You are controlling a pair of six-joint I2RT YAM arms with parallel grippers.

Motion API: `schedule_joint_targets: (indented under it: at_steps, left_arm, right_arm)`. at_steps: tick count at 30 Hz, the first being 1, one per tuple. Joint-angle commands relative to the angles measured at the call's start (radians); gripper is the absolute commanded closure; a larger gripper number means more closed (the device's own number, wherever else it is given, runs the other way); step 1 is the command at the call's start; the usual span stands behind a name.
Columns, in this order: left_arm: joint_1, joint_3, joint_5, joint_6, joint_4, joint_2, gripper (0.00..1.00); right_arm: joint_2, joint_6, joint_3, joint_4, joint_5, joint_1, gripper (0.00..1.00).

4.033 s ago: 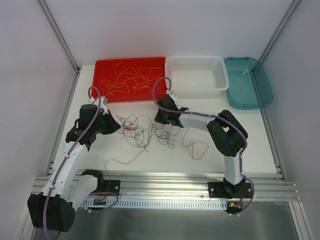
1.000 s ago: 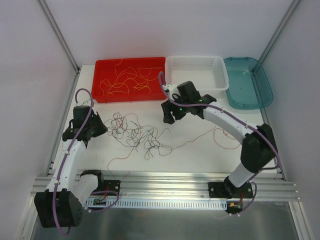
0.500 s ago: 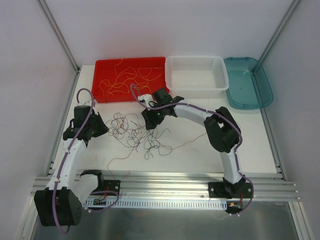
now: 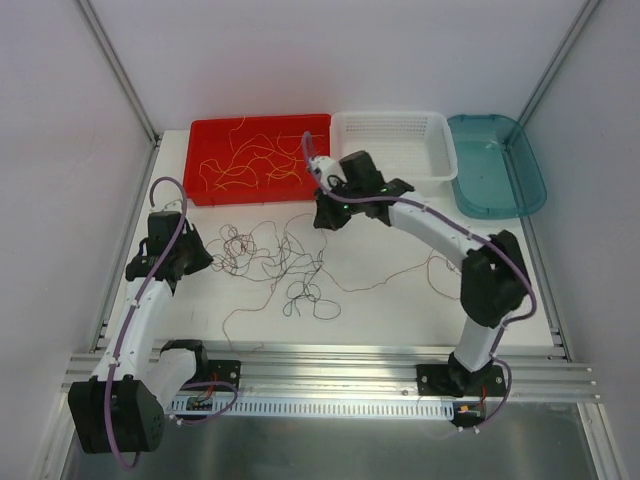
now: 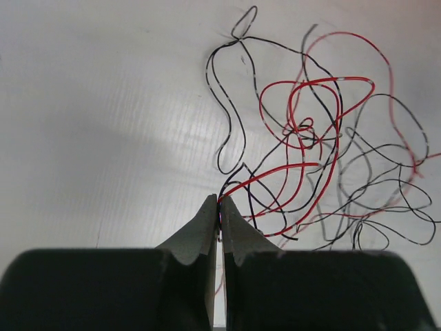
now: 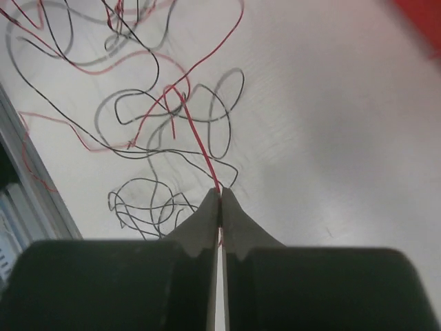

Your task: Untangle the cables

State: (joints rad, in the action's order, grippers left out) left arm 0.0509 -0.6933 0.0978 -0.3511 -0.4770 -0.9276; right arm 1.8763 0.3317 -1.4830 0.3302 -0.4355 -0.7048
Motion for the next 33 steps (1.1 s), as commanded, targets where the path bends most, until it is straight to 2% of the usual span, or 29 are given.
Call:
schedule_joint_targets:
  at_steps: [1,6,11,14,15,17,21,26,31,32,33]
  left_arm:
    - [-0.009,-0.023,-0.087,0.001,-0.023,0.016,1.00]
    - [-0.008,-0.029,-0.093,-0.002,-0.044,0.012,1.00]
    - [-0.006,-0.031,-0.093,-0.003,-0.046,0.026,1.00]
    - [-0.009,-0.031,-0.093,-0.005,-0.048,0.023,1.00]
    - [-0.010,-0.032,-0.093,-0.005,-0.048,0.021,1.00]
    - [-0.009,-0.032,-0.089,-0.005,-0.046,0.021,1.00]
    - [-0.009,-0.034,-0.072,-0.005,-0.048,0.019,1.00]
    - [-0.009,-0.035,-0.050,-0.006,-0.046,0.013,1.00]
    - [-0.009,-0.037,-0.038,-0.005,-0.046,0.007,1.00]
    - [-0.008,-0.037,-0.037,-0.005,-0.046,0.007,1.00]
    - [-0.008,-0.037,-0.036,-0.005,-0.046,0.007,1.00]
  right_arm:
    - [-0.215,-0.065,0.027,-0.046,0.015,0.085,0.99]
    - [-0.429,-0.161,0.079,-0.079,0.098,0.137,0.99]
    - [-0.584,-0.243,0.165,-0.082,0.329,0.177,0.99]
    - [-0.683,-0.304,0.243,-0.045,0.429,0.209,0.99]
    - [-0.727,-0.319,0.289,-0.028,0.534,0.211,0.99]
    - [-0.769,-0.350,0.348,0.019,0.615,0.212,0.99]
    - [-0.885,-0.424,0.547,0.064,0.789,0.226,0.94]
    - [-0.911,-0.543,0.687,0.141,0.912,0.267,0.93]
    - [-0.858,-0.611,0.747,0.187,0.975,0.341,0.91]
    - [-0.827,-0.611,0.754,0.181,0.977,0.352,0.89]
    - [-0.812,-0.614,0.759,0.179,0.977,0.375,0.81]
